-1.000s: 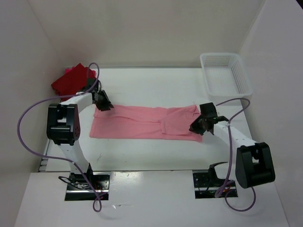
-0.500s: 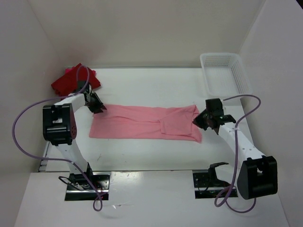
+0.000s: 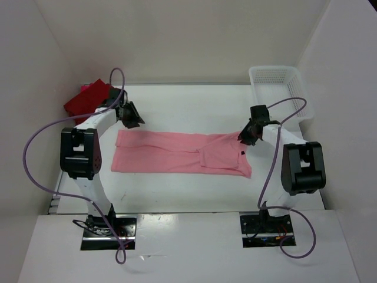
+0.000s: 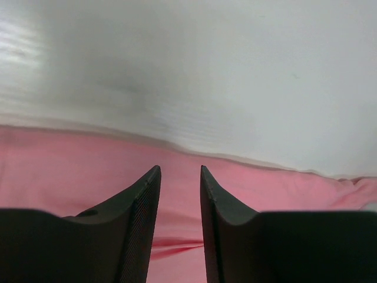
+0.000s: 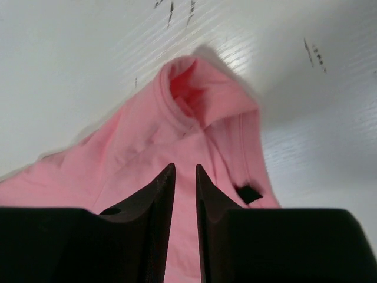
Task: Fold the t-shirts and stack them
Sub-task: Fold the other side of the tshirt into a rectangle
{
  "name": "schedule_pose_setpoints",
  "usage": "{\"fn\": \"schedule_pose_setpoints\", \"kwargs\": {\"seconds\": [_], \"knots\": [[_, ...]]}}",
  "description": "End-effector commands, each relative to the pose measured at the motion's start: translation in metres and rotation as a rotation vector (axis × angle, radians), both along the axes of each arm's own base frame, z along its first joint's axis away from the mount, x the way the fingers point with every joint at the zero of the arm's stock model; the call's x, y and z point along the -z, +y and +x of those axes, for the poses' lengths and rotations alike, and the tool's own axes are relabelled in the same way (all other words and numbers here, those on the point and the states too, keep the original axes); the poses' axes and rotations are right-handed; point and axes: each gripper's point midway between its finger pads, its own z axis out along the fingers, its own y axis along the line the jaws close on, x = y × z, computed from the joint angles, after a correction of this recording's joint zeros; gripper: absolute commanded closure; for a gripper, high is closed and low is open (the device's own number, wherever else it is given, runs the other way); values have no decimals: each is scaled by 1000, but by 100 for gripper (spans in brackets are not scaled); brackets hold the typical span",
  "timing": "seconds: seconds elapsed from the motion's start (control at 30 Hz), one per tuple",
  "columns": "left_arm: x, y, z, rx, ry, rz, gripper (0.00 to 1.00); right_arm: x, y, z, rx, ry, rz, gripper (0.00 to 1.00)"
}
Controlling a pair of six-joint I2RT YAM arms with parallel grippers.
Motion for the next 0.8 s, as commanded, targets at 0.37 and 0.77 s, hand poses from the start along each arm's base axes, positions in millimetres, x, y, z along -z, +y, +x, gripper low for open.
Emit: {"fn": "schedule_pose_setpoints", "kwargs": {"seconds": [0.37,0.77], "knots": [[-15,-253,-25,540,-83,-128,59,23,-13,11,-20,2,-20,73],[25,-295,-33,630,-21,-137,59,28,1,0,-43,23,19,73]]}}
